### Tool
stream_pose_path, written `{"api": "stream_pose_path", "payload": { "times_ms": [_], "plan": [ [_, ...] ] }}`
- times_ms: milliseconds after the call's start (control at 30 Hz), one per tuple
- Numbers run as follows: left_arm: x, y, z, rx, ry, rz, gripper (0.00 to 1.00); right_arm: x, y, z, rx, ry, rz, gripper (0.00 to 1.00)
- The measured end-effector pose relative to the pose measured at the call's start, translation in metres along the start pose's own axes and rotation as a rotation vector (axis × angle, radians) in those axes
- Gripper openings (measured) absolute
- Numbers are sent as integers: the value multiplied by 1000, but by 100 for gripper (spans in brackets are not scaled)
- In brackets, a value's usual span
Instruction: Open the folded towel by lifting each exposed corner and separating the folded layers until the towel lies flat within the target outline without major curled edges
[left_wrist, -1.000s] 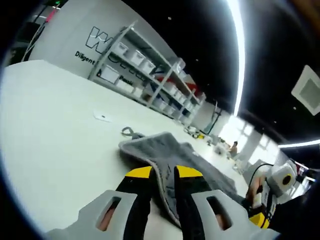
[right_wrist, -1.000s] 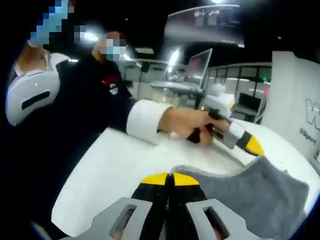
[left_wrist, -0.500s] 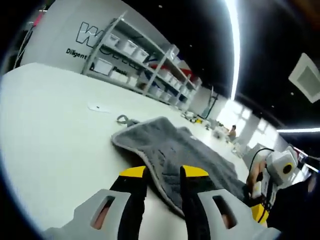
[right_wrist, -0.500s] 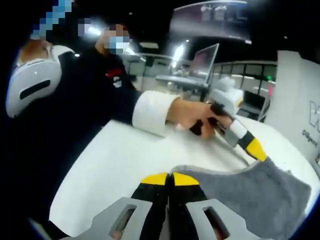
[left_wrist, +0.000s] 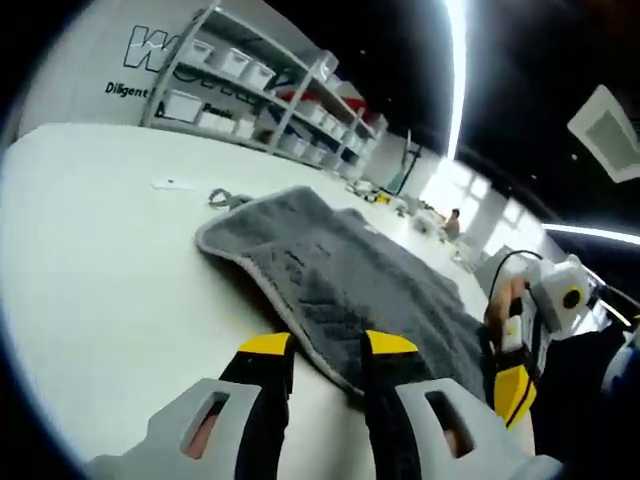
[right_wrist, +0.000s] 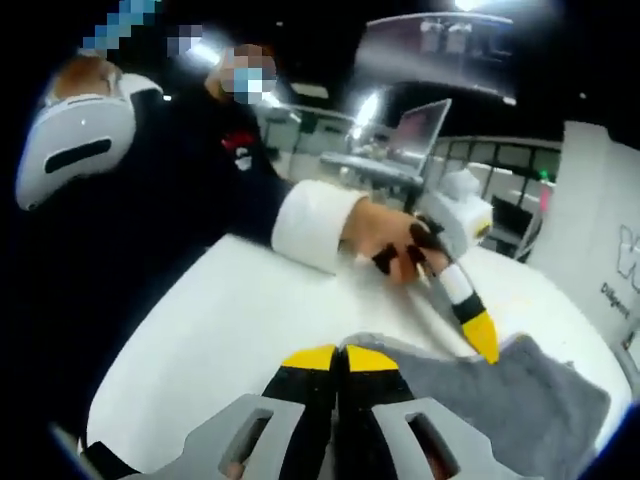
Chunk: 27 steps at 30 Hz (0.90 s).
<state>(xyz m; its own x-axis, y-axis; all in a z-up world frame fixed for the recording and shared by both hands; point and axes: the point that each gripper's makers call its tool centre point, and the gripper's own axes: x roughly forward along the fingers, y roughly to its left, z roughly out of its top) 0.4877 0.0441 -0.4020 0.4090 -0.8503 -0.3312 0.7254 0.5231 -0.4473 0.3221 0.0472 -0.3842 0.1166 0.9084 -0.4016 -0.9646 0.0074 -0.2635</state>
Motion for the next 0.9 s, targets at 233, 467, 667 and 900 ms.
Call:
{"api": "stream_pose_path", "payload": {
  "times_ms": [233, 467, 667, 900],
  "plan": [
    [0, -5, -2, -9, -6, -30, 21, -2, -4, 13, -54, -59, -35, 0],
    [-2, -7, -2, 19, -7, -32, 6, 2, -4, 16, -70, -74, -43, 0],
    [-10, 0, 4, 66, -10, 13, 3, 11, -6, 19, -110, -57, -90, 0],
    [-20, 13, 5, -18, -1, 33, 3, 29, -3, 11, -149, 1, -103, 0]
  ]
}}
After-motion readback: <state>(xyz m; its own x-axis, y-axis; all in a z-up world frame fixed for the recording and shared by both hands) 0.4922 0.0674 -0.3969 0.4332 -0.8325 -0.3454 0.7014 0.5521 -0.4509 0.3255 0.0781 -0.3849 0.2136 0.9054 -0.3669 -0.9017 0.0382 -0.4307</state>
